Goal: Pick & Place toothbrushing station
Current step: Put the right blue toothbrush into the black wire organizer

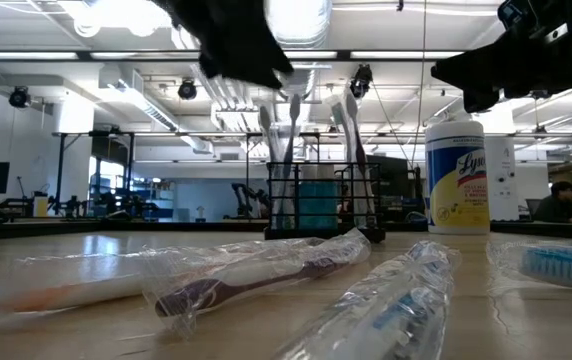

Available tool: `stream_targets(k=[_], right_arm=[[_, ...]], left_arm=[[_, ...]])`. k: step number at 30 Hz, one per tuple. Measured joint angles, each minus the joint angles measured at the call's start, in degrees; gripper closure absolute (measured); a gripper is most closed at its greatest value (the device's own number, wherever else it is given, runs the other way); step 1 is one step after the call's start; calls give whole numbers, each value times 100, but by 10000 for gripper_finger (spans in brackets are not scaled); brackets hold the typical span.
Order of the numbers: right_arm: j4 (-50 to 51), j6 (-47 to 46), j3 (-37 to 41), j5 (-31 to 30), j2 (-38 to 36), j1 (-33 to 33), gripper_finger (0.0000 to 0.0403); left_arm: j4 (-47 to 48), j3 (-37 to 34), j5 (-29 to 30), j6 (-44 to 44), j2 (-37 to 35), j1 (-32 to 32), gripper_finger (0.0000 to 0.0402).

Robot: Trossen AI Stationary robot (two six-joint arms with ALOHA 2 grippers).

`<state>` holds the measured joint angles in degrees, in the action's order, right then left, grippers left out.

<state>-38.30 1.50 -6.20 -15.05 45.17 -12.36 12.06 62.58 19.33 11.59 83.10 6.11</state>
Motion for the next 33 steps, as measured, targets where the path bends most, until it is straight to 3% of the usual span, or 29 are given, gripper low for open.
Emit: stream_targets(k=[4, 8, 14, 18, 22, 24, 29, 33], right_arm=[[0, -4, 0, 0, 0, 0, 346], [-3, -153, 0, 4, 0, 0, 346], [29, -928, 0, 50, 2, -11, 346], [19, -883, -65, 50, -9, -11, 346], [44, -650, -267, 62, 4, -11, 346], [37, -335, -435, 187, 4, -11, 346], [107, -39, -957, 464, 3, -11, 346], [949, -275, -1445, 487, 2, -13, 346]], left_arm=[[475, -36, -257, -100, -662, 386, 156], [767, -473, 327, -165, -1426, 885, 188], [207, -2037, 402, 722, -2664, 1028, 307], [-930, -3164, 290, 569, -3311, 1030, 388], [-2529, -4022, -474, -214, -3774, 1030, 390], [-2717, -4256, -798, -684, -4059, 1021, 393], [-1907, -4415, -630, -1354, -5030, 770, 397], [-1216, -4414, -346, -1523, -5792, 497, 399]])
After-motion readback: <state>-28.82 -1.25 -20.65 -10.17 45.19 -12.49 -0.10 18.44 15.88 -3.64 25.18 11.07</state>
